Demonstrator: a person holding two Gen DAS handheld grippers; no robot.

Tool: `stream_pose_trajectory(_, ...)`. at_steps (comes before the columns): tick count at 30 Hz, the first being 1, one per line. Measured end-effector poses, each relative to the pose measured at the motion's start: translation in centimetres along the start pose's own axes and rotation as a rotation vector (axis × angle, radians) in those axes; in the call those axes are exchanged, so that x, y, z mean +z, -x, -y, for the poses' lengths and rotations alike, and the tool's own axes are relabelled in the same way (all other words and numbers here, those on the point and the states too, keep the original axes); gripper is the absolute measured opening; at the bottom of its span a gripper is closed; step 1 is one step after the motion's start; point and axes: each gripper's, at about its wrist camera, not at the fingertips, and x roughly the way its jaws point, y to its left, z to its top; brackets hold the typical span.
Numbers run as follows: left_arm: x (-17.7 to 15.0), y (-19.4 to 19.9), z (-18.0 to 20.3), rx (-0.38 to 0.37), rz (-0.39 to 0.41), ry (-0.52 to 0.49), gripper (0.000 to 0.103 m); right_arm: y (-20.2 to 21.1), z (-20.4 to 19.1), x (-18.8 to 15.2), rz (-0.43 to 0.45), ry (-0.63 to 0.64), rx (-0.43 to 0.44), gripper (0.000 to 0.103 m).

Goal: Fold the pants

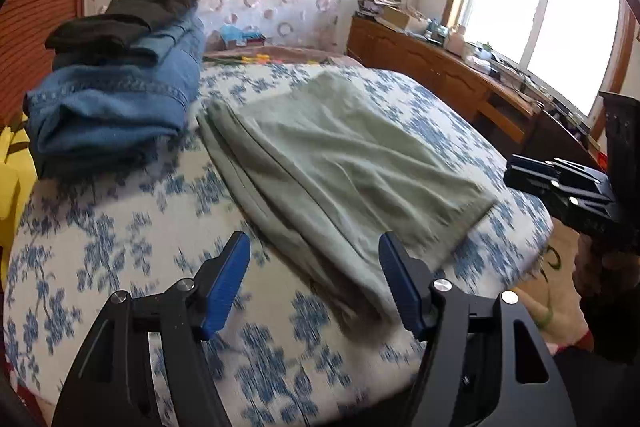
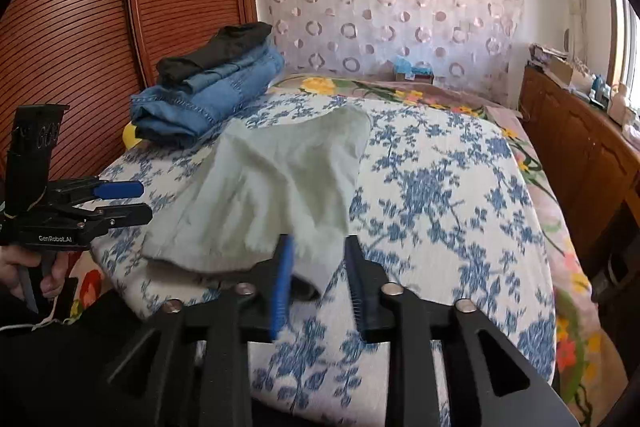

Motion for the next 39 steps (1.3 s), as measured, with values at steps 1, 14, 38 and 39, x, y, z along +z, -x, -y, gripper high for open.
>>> stream_pose_trajectory(1, 0.3, -0.3, -0.1, -0.004, 0.001, -0.001, 0.068, -0.5, 0.0, 0.2, -0.001, 0.000, 0.000, 0.043)
stream_pose_trajectory(14, 1.3, -5.3, -0.2, -0.057, -0.093, -0.012, 0.028, -6.9, 0.1, -0.3, -0.109, -0.034, 0.009, 0.044)
stream_pose_trajectory(38, 0.8, -3.3, -2.0, -0.026, -0.060, 0.032, 0.048, -6.7, 0.1, 0.7, -0.073, -0.028, -0.008, 0.048)
stream_pose_trajectory(39, 1.0, -3.5, -1.9, -0.030, -0.057, 0.035, 0.048, -6.8, 0.1, 0.7, -0.073, -0.028, -0.008, 0.048)
